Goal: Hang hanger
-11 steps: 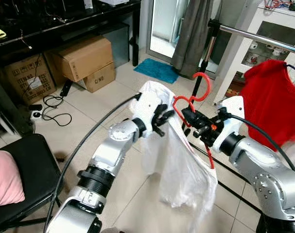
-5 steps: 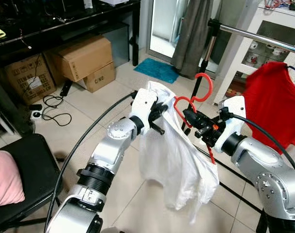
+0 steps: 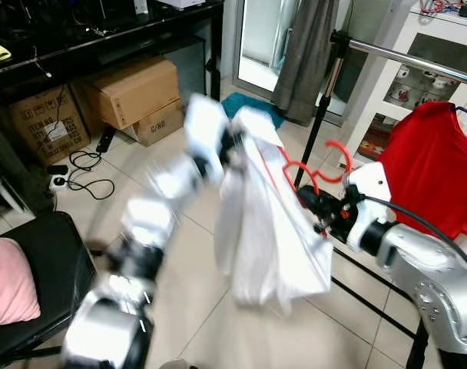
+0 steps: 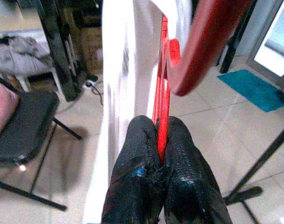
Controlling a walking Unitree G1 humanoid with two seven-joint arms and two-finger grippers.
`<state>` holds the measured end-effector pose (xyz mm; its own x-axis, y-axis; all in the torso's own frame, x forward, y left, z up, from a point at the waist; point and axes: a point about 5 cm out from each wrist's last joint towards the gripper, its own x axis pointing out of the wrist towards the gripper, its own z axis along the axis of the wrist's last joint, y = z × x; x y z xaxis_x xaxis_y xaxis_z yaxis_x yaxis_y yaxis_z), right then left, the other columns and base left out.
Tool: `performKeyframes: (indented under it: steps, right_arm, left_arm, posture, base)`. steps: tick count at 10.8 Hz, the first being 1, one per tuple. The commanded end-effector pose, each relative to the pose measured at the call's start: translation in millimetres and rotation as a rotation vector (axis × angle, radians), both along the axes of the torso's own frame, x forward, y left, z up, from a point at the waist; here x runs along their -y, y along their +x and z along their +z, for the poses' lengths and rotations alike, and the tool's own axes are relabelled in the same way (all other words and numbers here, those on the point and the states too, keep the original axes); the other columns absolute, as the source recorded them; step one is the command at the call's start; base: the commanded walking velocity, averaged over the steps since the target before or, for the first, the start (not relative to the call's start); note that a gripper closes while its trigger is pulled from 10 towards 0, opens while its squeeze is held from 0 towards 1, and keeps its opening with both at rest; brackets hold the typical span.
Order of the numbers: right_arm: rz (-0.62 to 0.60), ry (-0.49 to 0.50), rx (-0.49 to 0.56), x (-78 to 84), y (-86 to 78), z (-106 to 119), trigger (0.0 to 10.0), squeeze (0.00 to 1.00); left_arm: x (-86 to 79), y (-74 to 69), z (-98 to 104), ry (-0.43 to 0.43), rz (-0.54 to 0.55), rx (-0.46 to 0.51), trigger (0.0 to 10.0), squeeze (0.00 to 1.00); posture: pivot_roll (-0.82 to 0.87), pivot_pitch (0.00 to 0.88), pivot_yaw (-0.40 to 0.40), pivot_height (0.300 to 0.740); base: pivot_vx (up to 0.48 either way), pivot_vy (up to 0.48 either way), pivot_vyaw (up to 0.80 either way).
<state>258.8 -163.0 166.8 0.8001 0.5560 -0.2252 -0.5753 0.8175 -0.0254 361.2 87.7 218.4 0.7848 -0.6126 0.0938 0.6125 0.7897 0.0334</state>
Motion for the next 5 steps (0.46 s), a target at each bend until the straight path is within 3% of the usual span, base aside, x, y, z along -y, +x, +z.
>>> performKeyframes:
  steps: [1,3,4,5]
  right_arm:
    - [0.009,-0.035,-0.025,1.5,-2.5,-6.8,10.0,0.00]
    - [0.006,-0.150,-0.069,5.0,-3.3,-18.1,10.0,0.00]
    - [0.025,-0.200,-0.092,4.7,-4.8,-22.2,10.0,0.00]
    - [0.073,-0.174,-0.086,5.0,-10.5,-22.1,10.0,0.00]
  left_arm:
    - [0.6,-0.8,14.0,-0.024,-0.032,0.031,0.0,0.00]
    - [11.9,-9.3,8.2,0.086,-0.119,0.054,0.0,0.00]
    - [12.7,-8.6,13.6,0.050,-0.099,0.072,0.0,0.00]
    - [-9.1,8.1,32.9,-0.008,0.103,0.117,0.0,0.00]
  posture:
    - [0.03,0.000,-0.009,0.740]
    - [0.04,0.000,-0.011,0.740]
    - [0.04,0.000,-0.016,0.740]
    - [0.04,0.000,-0.024,0.740]
  base:
    - [0.000,0.000,0.00]
    - [0.000,0.000,0.00]
    - [0.000,0.000,0.00]
    - [0.000,0.000,0.00]
